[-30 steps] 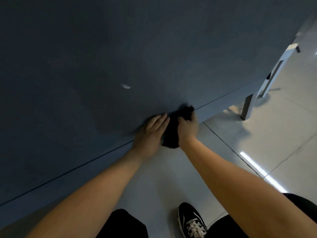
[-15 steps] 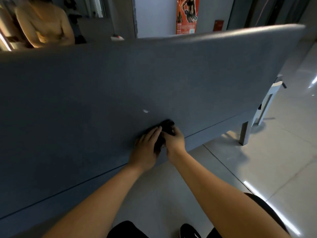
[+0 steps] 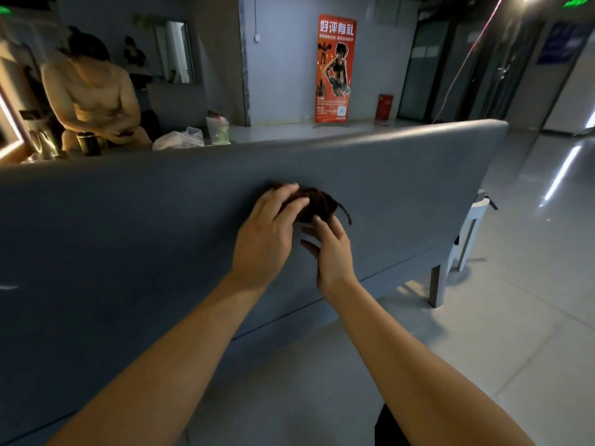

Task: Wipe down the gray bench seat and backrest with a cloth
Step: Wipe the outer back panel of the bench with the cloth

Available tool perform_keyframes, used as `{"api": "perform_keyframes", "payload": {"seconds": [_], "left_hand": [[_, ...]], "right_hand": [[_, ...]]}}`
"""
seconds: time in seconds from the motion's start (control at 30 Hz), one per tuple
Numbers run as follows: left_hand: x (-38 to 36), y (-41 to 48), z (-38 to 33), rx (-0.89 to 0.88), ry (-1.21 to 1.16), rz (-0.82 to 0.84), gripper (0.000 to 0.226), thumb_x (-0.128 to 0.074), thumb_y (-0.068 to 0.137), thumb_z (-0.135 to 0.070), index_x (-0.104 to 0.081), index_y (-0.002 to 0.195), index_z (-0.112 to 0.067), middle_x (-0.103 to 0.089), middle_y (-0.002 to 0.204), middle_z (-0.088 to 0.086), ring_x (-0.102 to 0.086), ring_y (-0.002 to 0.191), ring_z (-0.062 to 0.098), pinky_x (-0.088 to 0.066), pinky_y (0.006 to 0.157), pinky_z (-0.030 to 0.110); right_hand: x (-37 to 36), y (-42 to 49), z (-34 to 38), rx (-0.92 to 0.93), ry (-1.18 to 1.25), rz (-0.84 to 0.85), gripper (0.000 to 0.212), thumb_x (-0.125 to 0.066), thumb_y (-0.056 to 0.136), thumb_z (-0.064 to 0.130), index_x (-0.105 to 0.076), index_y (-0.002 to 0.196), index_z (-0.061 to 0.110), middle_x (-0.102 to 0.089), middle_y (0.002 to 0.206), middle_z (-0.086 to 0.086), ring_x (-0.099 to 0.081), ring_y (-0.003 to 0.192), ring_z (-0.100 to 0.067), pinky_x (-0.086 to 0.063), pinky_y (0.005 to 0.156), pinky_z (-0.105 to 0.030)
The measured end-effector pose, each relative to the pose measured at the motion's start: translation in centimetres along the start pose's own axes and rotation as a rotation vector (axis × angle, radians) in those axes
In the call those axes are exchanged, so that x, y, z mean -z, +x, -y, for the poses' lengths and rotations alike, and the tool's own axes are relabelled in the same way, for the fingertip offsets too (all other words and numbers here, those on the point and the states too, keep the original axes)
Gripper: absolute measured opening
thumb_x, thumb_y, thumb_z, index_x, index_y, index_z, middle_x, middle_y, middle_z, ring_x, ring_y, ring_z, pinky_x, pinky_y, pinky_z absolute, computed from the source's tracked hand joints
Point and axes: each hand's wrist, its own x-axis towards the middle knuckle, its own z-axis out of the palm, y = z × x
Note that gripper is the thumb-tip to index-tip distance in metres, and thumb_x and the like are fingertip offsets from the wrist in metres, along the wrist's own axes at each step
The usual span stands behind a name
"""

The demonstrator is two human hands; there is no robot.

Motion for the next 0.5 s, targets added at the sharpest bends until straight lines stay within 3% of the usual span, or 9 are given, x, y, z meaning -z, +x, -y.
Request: {"api": "perform_keyframes", "payload": {"seconds": [0.13, 0.23, 0.33, 0.4, 0.5], "left_hand": [[-0.3, 0.7, 1.8, -0.073, 0.105, 0.166, 0.048, -0.058, 0.09, -0.007, -0.06, 0.138, -0.013, -0.049, 0.152, 0.001, -0.045, 0.138, 0.026, -0.042, 0.11, 0.036], [-1.5, -1.7, 2.5, 0.035, 0.035, 0.343, 0.054, -0.064, 0.086, -0.01, -0.056, 0.139, -0.019, -0.056, 0.141, -0.001, -0.059, 0.12, 0.026, -0.056, 0.087, 0.038], [-1.6, -3.7, 3.5, 0.03, -0.032, 0.515, 0.034, -0.06, 0.091, -0.017, -0.068, 0.125, -0.016, -0.063, 0.131, 0.002, -0.066, 0.106, 0.029, -0.056, 0.075, 0.038], [-0.2, -4.0, 3.6, -0.005, -0.049, 0.452, 0.027, -0.058, 0.089, -0.024, -0.074, 0.11, -0.018, -0.062, 0.134, -0.001, -0.066, 0.104, 0.03, -0.057, 0.078, 0.039], [2.2, -2.1, 3.1, -0.117, 0.135, 0.134, 0.027, -0.059, 0.087, -0.022, -0.074, 0.109, -0.019, -0.058, 0.143, 0.004, -0.059, 0.122, 0.033, -0.045, 0.101, 0.047]], "right_hand": [[-2.8, 1.5, 1.6, -0.021, 0.079, 0.072, 0.032, -0.054, 0.105, 0.028, -0.057, 0.137, 0.031, -0.068, 0.131, -0.001, -0.066, 0.119, -0.02, -0.056, 0.098, -0.041], [-3.9, 2.3, 0.1, -0.072, -0.092, 0.027, 0.031, -0.059, 0.1, 0.017, -0.062, 0.124, 0.037, -0.07, 0.121, 0.002, -0.067, 0.112, -0.019, -0.056, 0.098, -0.043], [-3.2, 1.7, -2.4, -0.231, -0.143, -0.035, 0.031, -0.06, 0.098, 0.01, -0.059, 0.114, 0.037, -0.068, 0.118, -0.005, -0.066, 0.11, -0.025, -0.057, 0.097, -0.049], [-2.2, 1.1, -3.1, -0.268, -0.078, -0.09, 0.035, -0.062, 0.096, 0.007, -0.052, 0.115, 0.034, -0.065, 0.119, -0.011, -0.067, 0.108, -0.031, -0.059, 0.09, -0.05], [-1.2, 1.3, -3.0, -0.219, -0.085, -0.259, 0.038, -0.058, 0.094, 0.0, -0.045, 0.12, 0.025, -0.062, 0.12, -0.011, -0.065, 0.108, -0.03, -0.058, 0.092, -0.054]]}}
